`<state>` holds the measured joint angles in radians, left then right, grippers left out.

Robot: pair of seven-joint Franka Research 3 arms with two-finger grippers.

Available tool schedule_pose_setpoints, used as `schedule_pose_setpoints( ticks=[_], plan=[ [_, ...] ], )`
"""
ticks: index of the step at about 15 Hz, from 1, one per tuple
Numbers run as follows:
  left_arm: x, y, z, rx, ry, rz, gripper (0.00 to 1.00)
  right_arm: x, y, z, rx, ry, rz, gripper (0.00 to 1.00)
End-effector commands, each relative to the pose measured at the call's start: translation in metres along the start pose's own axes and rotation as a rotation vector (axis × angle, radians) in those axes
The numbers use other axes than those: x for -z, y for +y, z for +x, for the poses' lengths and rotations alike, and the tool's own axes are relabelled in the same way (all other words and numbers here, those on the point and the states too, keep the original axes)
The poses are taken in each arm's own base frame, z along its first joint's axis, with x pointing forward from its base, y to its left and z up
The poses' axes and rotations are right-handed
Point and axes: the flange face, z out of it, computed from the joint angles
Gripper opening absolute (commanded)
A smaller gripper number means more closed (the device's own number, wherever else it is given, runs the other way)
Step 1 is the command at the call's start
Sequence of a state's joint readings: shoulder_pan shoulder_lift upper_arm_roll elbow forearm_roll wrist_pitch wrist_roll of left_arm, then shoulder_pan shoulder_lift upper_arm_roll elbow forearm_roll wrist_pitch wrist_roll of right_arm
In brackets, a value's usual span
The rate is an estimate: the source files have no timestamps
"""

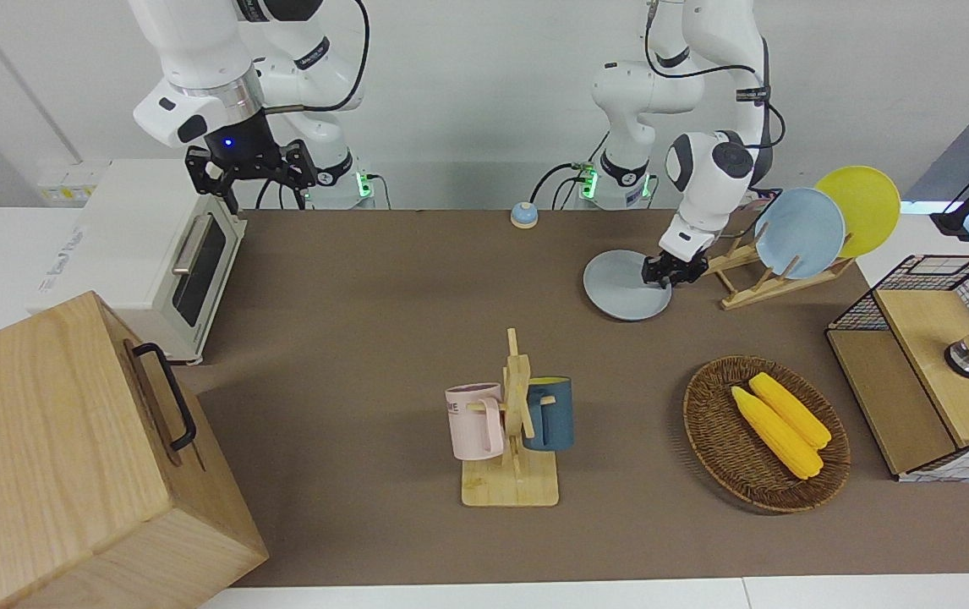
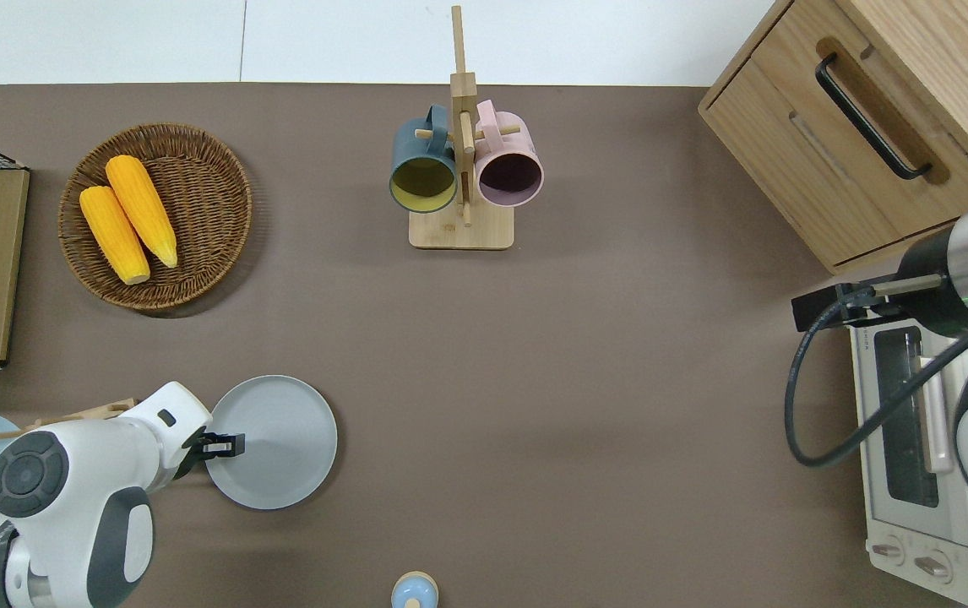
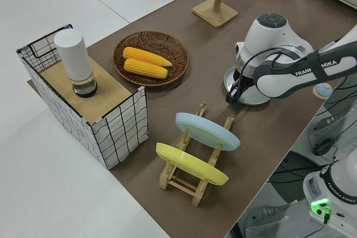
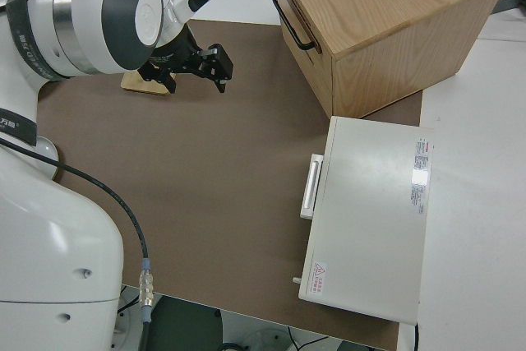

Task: Pick gray plate from table and place it on lower plate rack with left arm
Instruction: 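Close the left gripper on the gray plate's rim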

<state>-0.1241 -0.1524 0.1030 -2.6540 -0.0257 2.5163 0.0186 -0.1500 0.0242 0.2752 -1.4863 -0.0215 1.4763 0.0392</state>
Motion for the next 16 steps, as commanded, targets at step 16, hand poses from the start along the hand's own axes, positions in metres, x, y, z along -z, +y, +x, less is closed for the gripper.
schedule_pose_setpoints(
  ticks=[16],
  plan=[
    [0.112, -0.003, 0.017, 0.024, -0.101, -0.038, 0.00, 0.004, 0.001, -0.003, -0.014, -0.003, -0.002, 0.983]
  ],
)
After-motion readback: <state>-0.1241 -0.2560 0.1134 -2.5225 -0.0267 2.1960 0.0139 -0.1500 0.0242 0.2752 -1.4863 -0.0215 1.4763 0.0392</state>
